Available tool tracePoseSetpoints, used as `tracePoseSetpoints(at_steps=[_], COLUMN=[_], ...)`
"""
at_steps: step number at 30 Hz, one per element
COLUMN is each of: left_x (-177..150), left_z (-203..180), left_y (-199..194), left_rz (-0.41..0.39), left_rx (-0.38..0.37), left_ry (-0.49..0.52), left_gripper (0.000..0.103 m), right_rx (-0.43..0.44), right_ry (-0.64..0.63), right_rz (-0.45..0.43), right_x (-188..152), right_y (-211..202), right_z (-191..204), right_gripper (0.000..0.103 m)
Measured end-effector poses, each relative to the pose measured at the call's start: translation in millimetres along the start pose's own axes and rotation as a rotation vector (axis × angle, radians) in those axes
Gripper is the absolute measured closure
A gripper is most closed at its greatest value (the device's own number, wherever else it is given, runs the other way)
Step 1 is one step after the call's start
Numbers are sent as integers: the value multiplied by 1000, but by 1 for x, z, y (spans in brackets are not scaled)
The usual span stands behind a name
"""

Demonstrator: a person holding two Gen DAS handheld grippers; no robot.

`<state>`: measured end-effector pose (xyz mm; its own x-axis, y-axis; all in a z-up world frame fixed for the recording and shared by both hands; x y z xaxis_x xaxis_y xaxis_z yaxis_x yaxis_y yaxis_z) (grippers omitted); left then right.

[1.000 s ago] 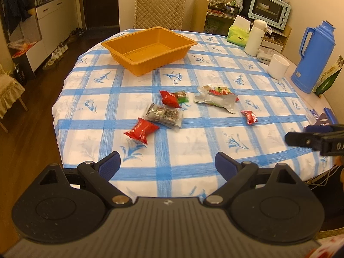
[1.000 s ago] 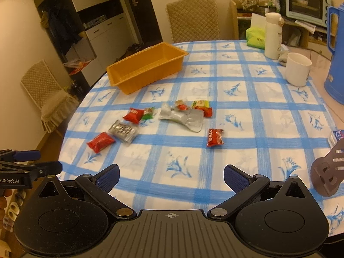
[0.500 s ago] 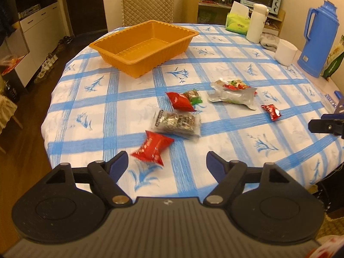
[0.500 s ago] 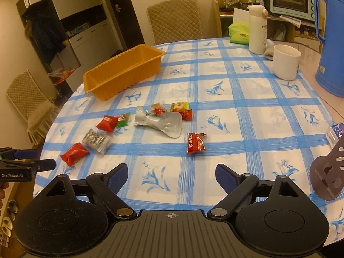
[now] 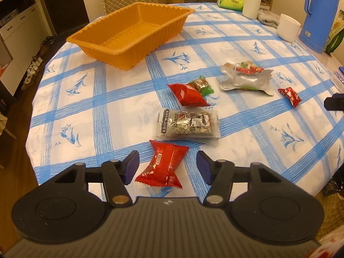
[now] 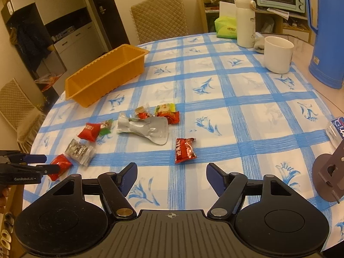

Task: Organize snacks
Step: 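Grasp the red candy with the left tool while the right tool grasps a small red candy, then carry both red candies over the orange tray with both tools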

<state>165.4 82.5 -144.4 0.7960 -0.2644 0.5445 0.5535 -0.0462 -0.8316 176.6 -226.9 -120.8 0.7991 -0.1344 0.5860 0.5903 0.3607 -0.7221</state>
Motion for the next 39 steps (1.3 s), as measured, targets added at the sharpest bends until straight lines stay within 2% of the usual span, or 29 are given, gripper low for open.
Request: tracePoseSetpoints(at_steps=[7,12,17,21,31,39], left_x=[4,3,1,-1,-3,-3], left_z=[2,4,6,13,41,44], left_y=[16,22,21,14,-2,-10], left_rz=[37,53,49,34,11,0], left_rx=[-23,-36,-44,-38,28,54], left_ry=[30,26,24,0,-92,-133], left_gripper=[58,72,79,80,80,80], right_rx=[-18,-16,-10,-8,-34,-54], right_ry=[13,11,-4,-31,-94,-128], right_rz=[2,6,7,9,25,66], right_x=[3,6,10,14,24,25], right_y=[9,16,24,34,65,87], right_z=[-2,-2,0,2,-2,-10], right_gripper=[32,32,33,35,53,65])
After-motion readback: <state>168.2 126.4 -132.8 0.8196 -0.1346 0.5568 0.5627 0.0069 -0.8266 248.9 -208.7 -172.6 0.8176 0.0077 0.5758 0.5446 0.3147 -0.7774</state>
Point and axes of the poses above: each gripper's, at about its wrist camera, not at the fingertips, and y roughly the way its jaws point, z to its left, x to its top, the point moved 3 cm from there along y, roughly the way its jaws point, and after that the axes turned 7 degrees about y, right-handed, at the moved point
